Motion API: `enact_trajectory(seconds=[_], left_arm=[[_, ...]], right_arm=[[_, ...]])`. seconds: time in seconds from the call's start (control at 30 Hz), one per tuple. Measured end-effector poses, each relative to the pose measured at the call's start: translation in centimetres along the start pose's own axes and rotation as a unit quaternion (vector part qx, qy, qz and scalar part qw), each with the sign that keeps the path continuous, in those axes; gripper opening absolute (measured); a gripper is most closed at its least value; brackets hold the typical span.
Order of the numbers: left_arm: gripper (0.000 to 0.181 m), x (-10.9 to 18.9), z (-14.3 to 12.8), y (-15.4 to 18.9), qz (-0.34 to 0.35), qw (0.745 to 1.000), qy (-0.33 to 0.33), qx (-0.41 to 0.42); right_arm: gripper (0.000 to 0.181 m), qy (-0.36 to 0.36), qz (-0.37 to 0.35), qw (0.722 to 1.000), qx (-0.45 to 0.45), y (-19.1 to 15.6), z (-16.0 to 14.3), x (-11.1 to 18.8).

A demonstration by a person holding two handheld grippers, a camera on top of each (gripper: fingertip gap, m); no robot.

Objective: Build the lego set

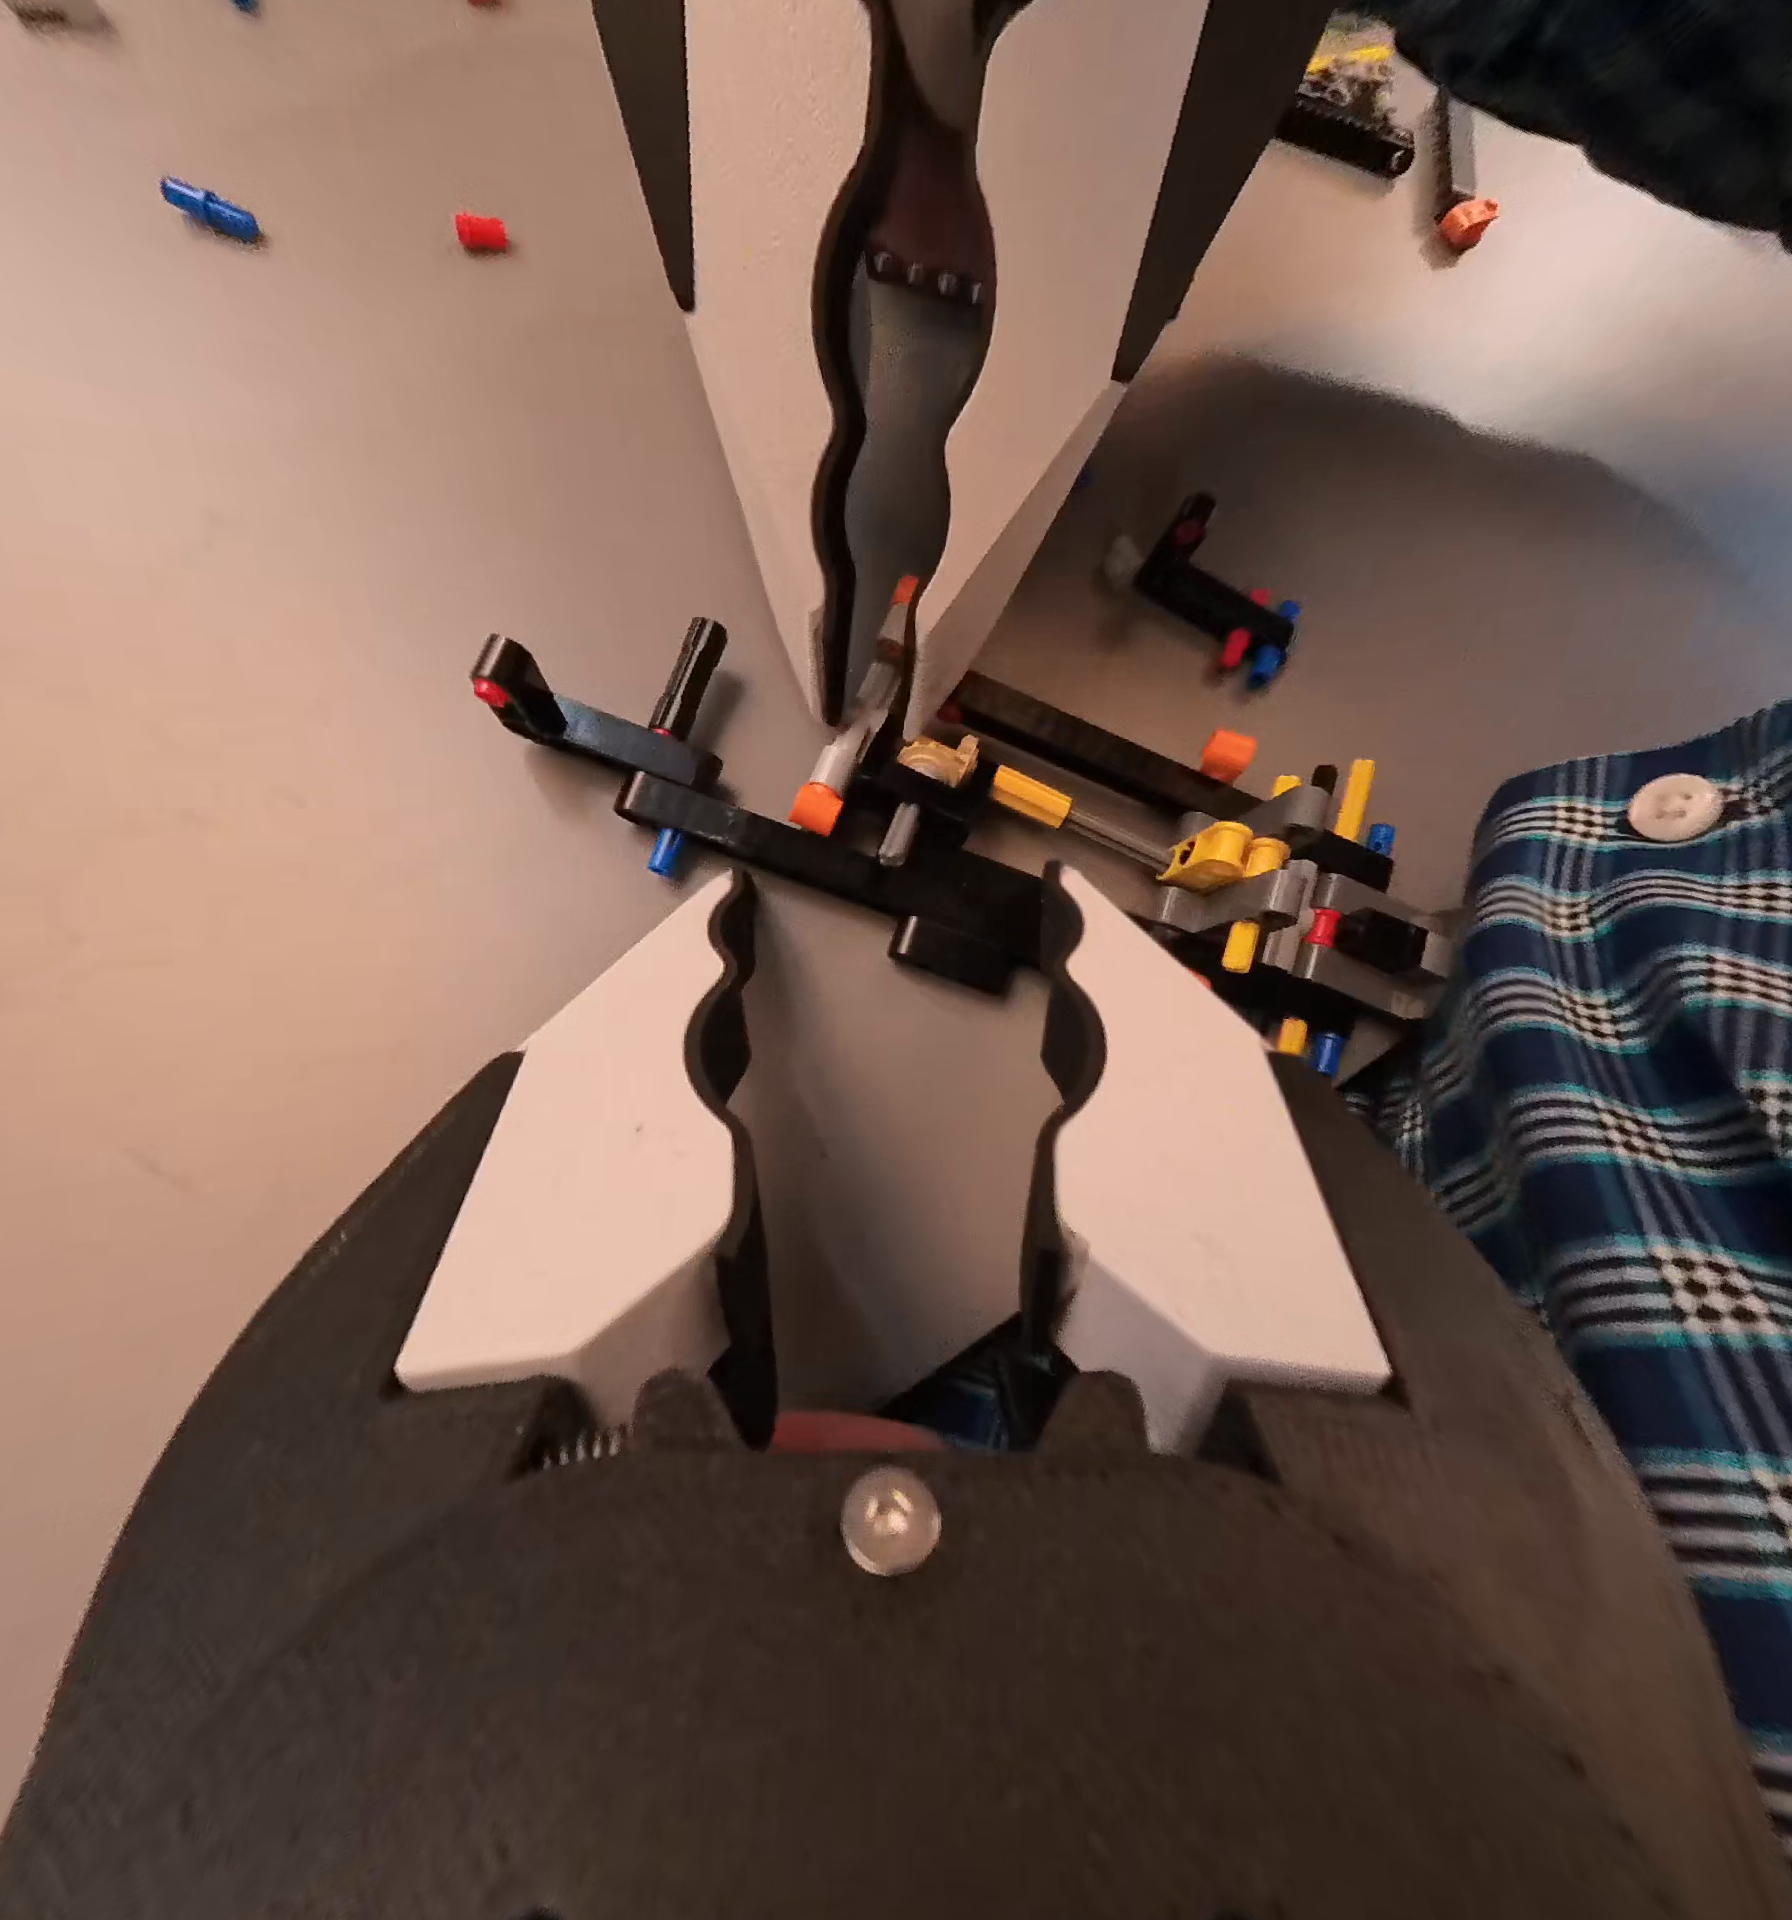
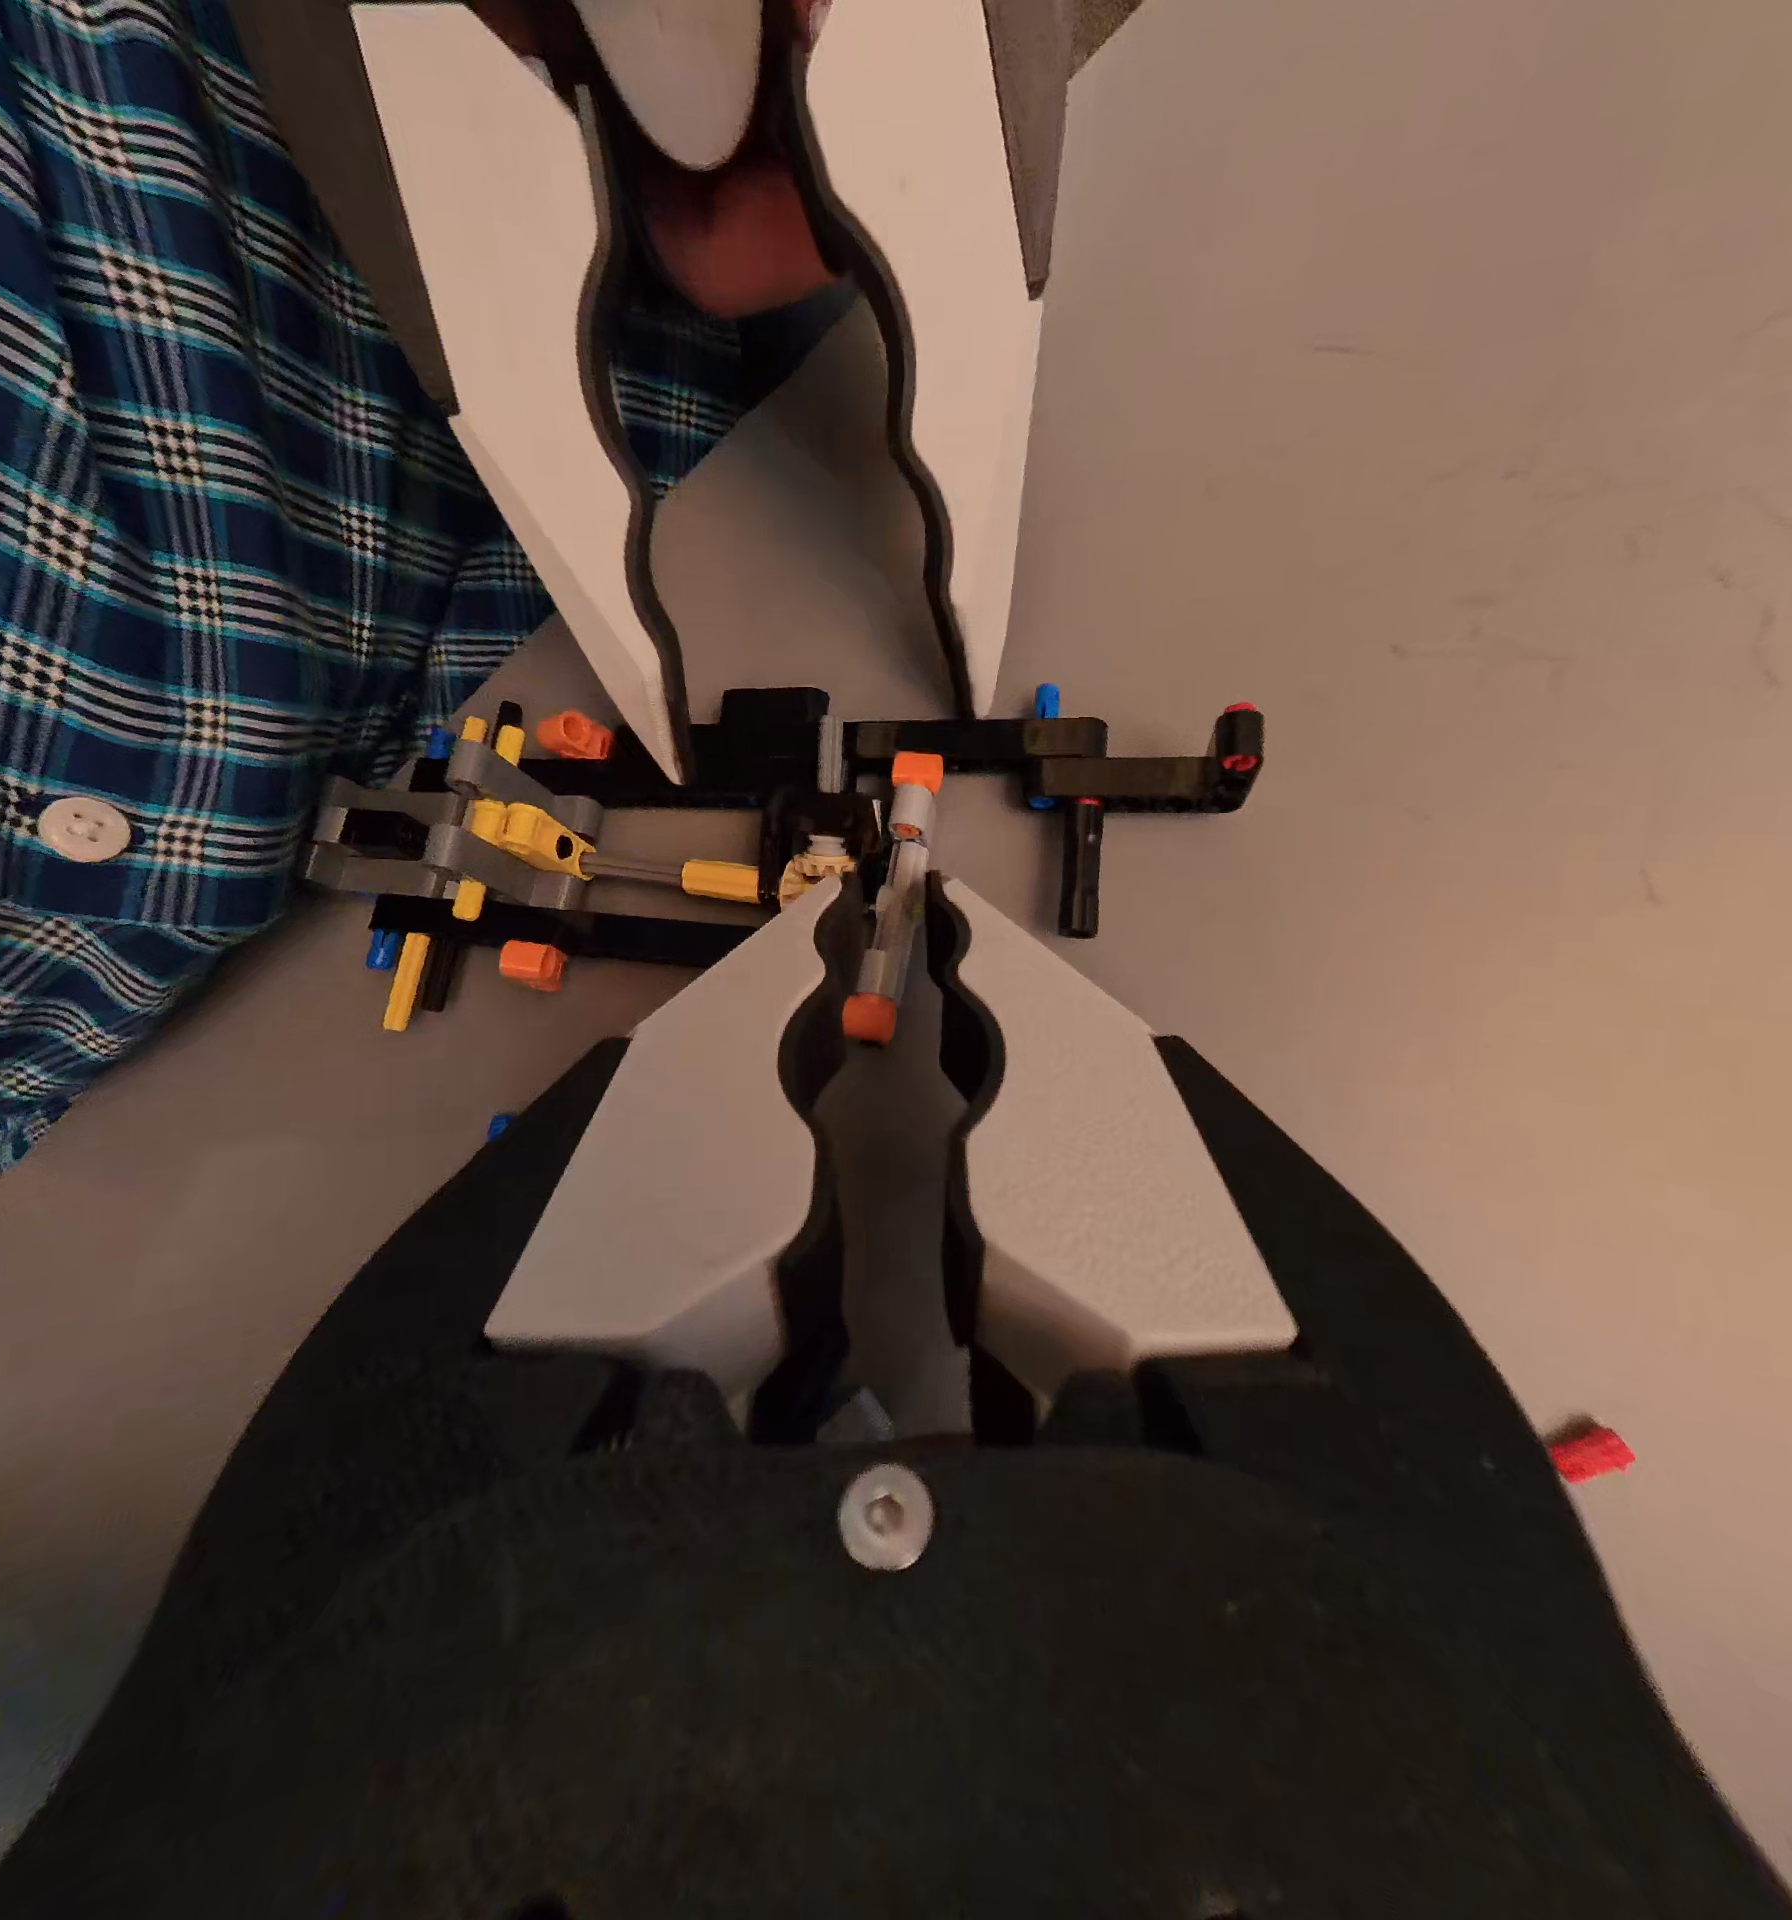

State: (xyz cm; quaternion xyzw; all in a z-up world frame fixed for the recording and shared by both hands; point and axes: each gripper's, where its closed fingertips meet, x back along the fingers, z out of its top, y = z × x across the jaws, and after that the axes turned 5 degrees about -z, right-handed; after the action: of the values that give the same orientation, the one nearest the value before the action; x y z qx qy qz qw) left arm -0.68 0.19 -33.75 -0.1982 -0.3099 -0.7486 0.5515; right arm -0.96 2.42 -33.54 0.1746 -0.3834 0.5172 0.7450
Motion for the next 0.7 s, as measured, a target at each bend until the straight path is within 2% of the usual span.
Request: enact_trajectory(seconds=[0.07,0.27,0.43,0.53,0.7], left_arm=[[0.054,-0.2,0.2,0.2,-0.009,1.0,0.003,0.004],[0.055,-0.3,0.3,0.4,-0.02,1.0,0.009,0.008],[0.056,-0.2,0.6,0.6,-0.034,0.999,0.024,0.021],[0.062,0.0,0.9,1.1,-0.067,0.995,0.036,0.062],[0.062,-0.1,1.1,1.2,-0.098,0.989,0.046,0.104]], right_arm=[[0.014,0.0,-0.01,1.0,-0.003,0.4,0.0,0.1],[0.009,0.013,0.013,1.0,-0.02,-0.2,-0.1,0.0],[0.008,0.032,0.003,0.999,-0.008,-0.3,0.2,0.3],[0.008,0.046,-0.01,0.999,0.0,-0.5,0.3,0.6],[0.008,0.069,-0.025,0.997,0.009,-0.7,0.7,1.1]])
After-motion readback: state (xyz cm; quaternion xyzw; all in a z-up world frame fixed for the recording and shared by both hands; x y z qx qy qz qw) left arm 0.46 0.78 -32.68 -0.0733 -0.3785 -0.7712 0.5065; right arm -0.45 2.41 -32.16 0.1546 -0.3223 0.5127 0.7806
